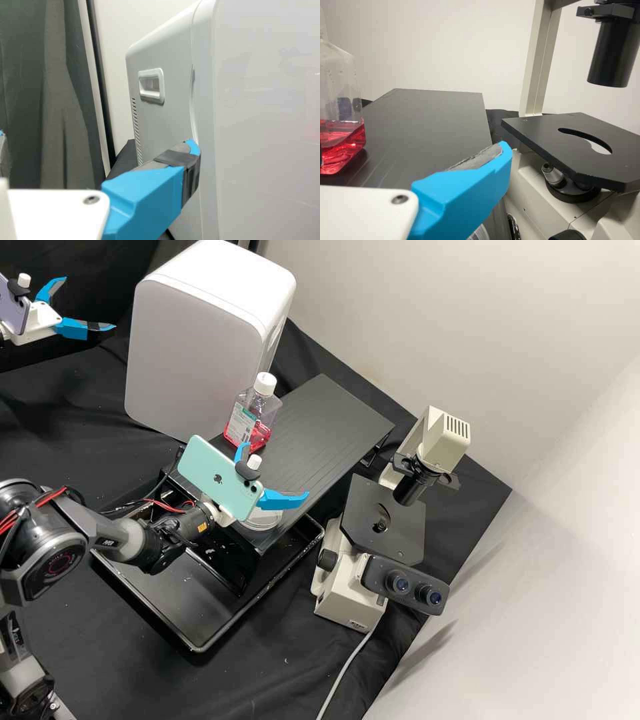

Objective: Remove the lid from the petri dish

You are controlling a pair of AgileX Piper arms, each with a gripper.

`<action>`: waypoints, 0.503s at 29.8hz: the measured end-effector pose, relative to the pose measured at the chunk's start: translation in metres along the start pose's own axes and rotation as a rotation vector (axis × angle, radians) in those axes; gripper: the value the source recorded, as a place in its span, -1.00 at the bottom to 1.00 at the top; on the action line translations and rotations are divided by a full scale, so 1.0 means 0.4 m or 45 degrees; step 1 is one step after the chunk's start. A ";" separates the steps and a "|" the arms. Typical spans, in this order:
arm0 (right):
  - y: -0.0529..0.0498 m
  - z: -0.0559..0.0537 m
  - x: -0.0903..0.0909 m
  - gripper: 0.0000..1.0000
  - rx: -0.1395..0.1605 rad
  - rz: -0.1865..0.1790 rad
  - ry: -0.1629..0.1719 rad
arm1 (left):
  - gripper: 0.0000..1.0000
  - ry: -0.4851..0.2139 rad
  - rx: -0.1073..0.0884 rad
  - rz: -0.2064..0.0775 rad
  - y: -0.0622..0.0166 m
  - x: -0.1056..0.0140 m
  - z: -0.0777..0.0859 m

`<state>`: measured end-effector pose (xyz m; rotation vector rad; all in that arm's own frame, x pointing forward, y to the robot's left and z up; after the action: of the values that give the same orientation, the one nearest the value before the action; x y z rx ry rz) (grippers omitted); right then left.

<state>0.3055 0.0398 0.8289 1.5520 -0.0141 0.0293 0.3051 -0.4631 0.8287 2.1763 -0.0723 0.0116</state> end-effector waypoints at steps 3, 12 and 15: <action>0.000 0.000 0.000 1.00 0.000 0.000 0.000 | 1.00 0.000 0.000 0.000 0.000 0.000 0.000; 0.000 0.000 0.000 1.00 0.000 0.000 0.000 | 1.00 -0.002 0.000 0.000 0.000 0.000 0.001; 0.000 0.000 0.000 1.00 0.000 0.000 0.000 | 1.00 -0.016 0.006 -0.006 -0.002 -0.001 0.006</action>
<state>0.3055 0.0398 0.8289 1.5520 -0.0141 0.0293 0.3047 -0.4644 0.8266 2.1813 -0.0749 -0.0047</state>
